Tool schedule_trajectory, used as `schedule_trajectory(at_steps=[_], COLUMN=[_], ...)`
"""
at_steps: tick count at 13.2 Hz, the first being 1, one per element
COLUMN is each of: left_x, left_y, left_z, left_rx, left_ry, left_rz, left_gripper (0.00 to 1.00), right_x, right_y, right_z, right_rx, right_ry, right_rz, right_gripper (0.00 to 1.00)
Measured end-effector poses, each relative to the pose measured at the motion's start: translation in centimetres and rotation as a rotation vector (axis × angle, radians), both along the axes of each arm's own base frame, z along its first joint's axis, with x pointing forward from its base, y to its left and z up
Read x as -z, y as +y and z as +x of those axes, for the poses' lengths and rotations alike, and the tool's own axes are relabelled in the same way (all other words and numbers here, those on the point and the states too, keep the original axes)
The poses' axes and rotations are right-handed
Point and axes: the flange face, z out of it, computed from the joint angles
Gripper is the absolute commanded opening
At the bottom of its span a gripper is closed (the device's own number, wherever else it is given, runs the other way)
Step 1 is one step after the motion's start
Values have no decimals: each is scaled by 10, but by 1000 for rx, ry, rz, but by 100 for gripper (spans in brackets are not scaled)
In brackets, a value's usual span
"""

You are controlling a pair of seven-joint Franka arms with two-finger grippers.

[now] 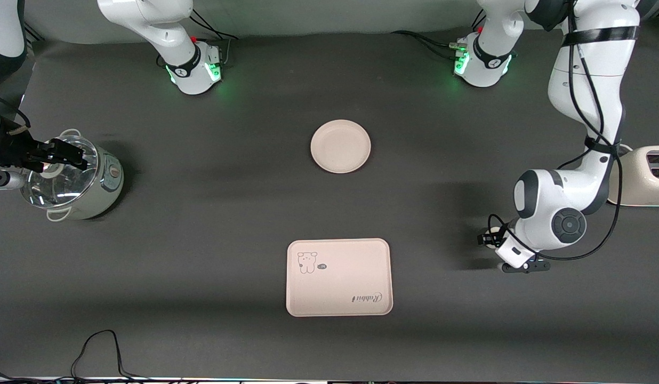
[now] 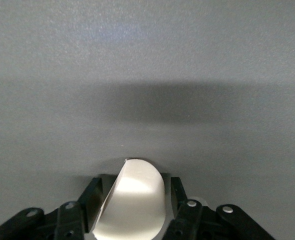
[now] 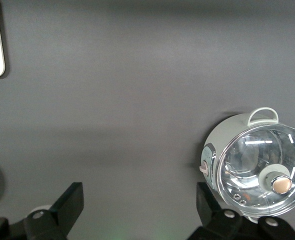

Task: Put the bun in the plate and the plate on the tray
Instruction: 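Lower the left gripper onto the white bun and close it, then lift the bun with the left gripper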

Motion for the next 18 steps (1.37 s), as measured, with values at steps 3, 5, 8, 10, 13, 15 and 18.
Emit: schedule_trajectory(at_steps=[3, 5, 8, 10, 13, 15, 18], left_x=[-12, -44, -116, -173, -256, -303, -346], left_y=[0, 2, 7, 11, 17, 26, 25], left_z=[-1, -5, -16, -33, -68, -93, -132], left_rx=[-1, -1, -3, -1, 0, -8, -1], left_ry=[14, 50, 95, 132, 174, 182, 185], left_rz=[-1, -2, -5, -8, -13, -18, -21], left_gripper=[49, 41, 43, 43, 42, 42, 42], right_x=[0, 0, 0, 0, 0, 0, 0], right_y=[0, 0, 0, 0, 0, 0, 0], right_z=[0, 0, 0, 0, 0, 0, 0], right_rx=[0, 0, 0, 0, 0, 0, 0], right_ry=[0, 0, 0, 1, 1, 1, 1], right_rz=[0, 0, 0, 0, 0, 0, 0], right_gripper=[100, 100, 100, 100, 100, 100, 100])
